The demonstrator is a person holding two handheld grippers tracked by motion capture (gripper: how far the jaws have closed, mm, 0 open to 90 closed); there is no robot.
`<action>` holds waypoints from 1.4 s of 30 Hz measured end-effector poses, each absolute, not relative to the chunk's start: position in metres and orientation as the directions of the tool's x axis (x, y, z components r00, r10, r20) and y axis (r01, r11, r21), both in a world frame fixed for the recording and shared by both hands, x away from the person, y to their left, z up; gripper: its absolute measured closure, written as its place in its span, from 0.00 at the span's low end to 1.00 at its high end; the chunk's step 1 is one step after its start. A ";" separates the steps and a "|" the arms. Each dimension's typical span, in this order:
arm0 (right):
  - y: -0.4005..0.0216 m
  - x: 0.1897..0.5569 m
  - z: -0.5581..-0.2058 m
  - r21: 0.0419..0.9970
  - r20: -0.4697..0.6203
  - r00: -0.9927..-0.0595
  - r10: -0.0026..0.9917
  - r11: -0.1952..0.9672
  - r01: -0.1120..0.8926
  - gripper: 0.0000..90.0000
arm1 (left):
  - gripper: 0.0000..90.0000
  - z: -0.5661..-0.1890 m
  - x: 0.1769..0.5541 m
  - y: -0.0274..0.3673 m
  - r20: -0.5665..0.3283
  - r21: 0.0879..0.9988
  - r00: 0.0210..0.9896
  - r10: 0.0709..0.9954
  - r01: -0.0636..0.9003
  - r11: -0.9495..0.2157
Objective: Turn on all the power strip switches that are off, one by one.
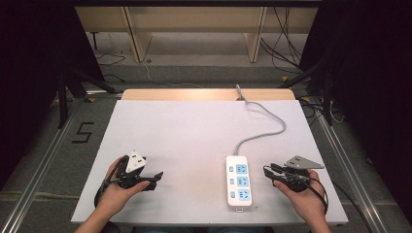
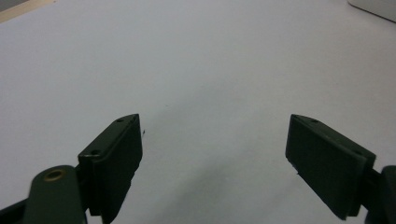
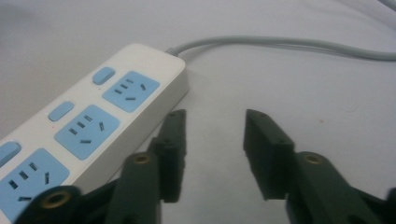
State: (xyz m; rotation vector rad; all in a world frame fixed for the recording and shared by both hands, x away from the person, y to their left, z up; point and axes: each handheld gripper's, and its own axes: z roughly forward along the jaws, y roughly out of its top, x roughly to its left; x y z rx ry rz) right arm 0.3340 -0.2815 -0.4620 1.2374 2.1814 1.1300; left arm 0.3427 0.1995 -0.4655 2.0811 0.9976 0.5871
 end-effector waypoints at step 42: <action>-0.223 0.357 -0.429 0.732 0.023 -0.659 0.752 0.436 0.524 1.00 | 0.21 -0.466 0.344 0.201 0.080 0.784 0.581 0.810 0.465 -0.411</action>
